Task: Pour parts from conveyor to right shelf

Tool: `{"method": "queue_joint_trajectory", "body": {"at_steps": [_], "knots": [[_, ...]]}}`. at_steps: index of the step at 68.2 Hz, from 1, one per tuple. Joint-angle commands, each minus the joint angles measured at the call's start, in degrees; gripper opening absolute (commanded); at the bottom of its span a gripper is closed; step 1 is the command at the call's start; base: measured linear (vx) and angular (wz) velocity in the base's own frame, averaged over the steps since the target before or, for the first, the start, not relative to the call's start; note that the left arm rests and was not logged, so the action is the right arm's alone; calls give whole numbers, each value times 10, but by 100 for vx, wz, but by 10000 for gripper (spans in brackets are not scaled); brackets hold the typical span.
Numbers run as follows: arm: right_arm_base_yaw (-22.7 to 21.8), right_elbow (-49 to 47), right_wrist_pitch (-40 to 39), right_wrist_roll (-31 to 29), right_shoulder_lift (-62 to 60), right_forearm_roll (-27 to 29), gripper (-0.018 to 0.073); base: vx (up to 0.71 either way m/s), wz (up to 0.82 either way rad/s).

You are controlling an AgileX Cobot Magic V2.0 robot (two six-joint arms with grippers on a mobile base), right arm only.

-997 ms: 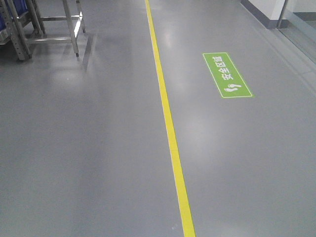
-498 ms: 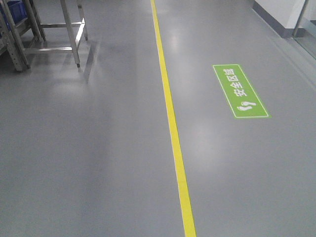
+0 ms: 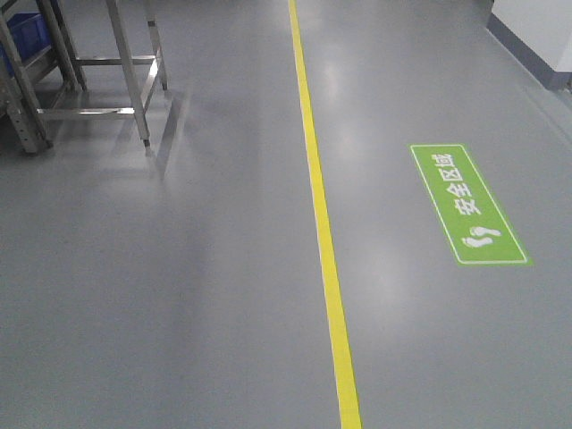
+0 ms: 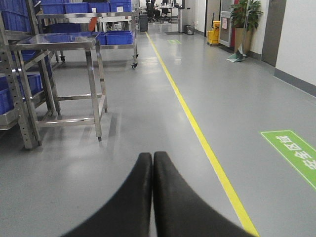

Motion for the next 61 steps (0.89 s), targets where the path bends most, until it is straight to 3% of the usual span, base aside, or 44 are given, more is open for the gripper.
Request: {"method": "queue_joint_trajectory", "body": {"at_steps": [1, 61], "knots": [[-2, -16, -46, -6, 7, 4, -6, 56, 5], [-2, -16, -44, -6, 7, 4, -6, 63, 0]]}}
